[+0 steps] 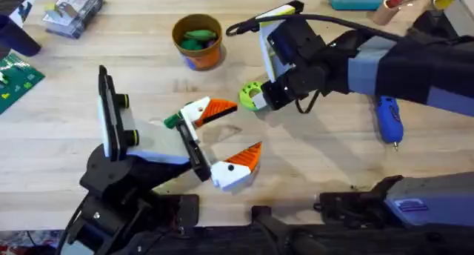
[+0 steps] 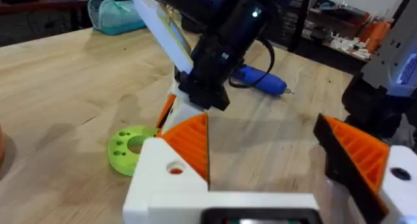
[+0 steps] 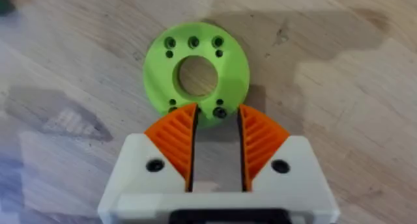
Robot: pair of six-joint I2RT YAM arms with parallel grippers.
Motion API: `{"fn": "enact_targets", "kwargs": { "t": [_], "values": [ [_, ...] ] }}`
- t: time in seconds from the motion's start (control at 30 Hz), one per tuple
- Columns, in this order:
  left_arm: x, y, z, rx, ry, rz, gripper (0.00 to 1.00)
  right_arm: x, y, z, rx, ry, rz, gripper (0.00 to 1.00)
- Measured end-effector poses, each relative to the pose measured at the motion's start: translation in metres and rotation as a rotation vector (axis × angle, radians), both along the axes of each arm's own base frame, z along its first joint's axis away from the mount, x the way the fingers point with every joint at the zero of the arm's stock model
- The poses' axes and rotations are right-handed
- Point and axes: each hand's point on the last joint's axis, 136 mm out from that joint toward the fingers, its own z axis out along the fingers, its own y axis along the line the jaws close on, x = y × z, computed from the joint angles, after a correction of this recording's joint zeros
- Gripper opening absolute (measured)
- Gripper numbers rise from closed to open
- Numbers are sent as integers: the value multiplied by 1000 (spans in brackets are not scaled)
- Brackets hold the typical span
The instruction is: Pick up the gripper from the table and insert it into the empty holder that is missing its gripper. Then pick up a screw, insert it into the mounting hole, and use the screwdriver to tighten it. Finally, clean up the table by picking up the vegetable and placing it into the bucket.
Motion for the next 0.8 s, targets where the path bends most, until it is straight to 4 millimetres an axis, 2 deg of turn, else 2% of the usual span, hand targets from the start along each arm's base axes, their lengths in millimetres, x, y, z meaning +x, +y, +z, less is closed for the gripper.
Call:
{"fn": "enact_targets", "kwargs": {
  "t": [0.43, 0.8],
  "values": [
    [0, 0, 0, 0, 0, 0, 990, 2, 2, 3, 3, -9, 5, 387],
    [0, 0, 0, 0, 0, 0, 990, -2, 8, 3, -19, -30, 101, 370]
  ]
}}
